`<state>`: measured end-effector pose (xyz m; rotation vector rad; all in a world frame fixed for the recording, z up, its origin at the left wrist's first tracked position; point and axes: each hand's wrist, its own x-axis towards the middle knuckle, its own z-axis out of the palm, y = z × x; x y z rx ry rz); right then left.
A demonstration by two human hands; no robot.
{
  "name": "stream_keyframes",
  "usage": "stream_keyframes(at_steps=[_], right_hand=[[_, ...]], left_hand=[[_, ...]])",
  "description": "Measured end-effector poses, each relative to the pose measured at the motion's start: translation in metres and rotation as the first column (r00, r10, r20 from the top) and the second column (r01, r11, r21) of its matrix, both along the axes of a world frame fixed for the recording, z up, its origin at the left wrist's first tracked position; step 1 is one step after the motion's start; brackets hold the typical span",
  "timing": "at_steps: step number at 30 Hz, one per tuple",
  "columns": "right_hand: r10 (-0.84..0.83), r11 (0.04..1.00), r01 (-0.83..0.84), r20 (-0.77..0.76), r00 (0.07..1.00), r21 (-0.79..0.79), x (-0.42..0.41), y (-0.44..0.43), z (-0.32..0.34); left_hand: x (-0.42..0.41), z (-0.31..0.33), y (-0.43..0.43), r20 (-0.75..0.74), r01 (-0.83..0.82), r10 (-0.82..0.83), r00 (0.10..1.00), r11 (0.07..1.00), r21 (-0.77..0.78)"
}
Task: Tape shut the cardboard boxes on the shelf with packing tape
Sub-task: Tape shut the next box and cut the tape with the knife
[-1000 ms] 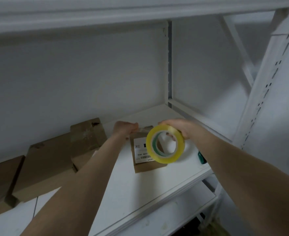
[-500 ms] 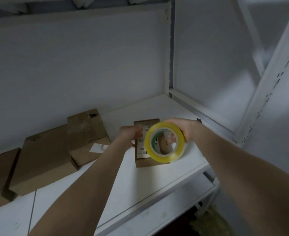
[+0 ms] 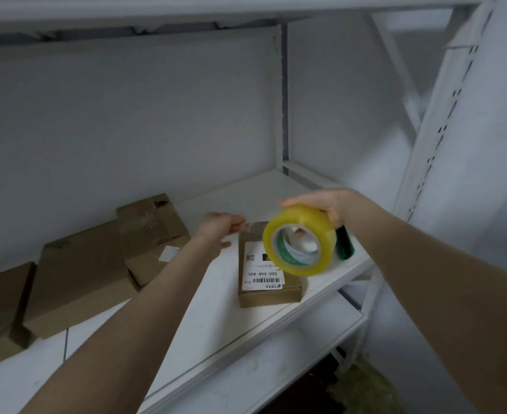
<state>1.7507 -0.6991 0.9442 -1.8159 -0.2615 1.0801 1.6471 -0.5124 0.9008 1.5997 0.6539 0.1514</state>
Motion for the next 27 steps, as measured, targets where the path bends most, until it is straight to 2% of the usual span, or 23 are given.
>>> stream_keyframes(at_steps=[4,9,13,17,20,22,25,27], right_hand=[[0.045,0.998,-0.046,0.039,0.998,0.039,-0.008,0.004,0.033],[-0.028,0.978,0.019,0.039,0.999,0.206,-0.003,0.002,0.019],[-0.061,0.977,0.026,0.163,0.985,0.212,0.012,0.001,0.018],[-0.008,0.998,-0.017,0.388,0.921,0.059,0.021,0.0,0.03],[0.144,0.983,-0.058,0.527,0.838,-0.177,0.03,-0.006,0.033],[0.235,0.956,-0.095,0.526,0.818,-0.279,0.037,-0.014,0.029],[0.217,0.955,-0.056,0.558,0.801,-0.29,0.052,-0.018,0.022],[0.228,0.936,-0.005,0.595,0.771,-0.352,0.061,-0.016,0.015]], left_hand=[[0.012,0.03,0.002,0.161,-0.134,0.147,0.976,0.987,-0.086],[0.016,0.036,0.013,0.211,-0.218,0.237,0.948,0.97,-0.107],[0.021,0.038,0.024,0.246,-0.229,0.235,0.94,0.972,-0.055],[0.031,0.034,0.019,0.223,-0.233,0.232,0.947,0.972,-0.021],[0.033,0.035,0.031,0.216,-0.329,0.331,0.919,0.943,-0.046],[0.035,0.035,0.046,0.21,-0.372,0.369,0.905,0.928,-0.027],[0.038,0.023,0.051,0.167,-0.359,0.362,0.917,0.932,-0.051],[0.042,0.007,0.046,0.107,-0.35,0.356,0.928,0.934,-0.075]])
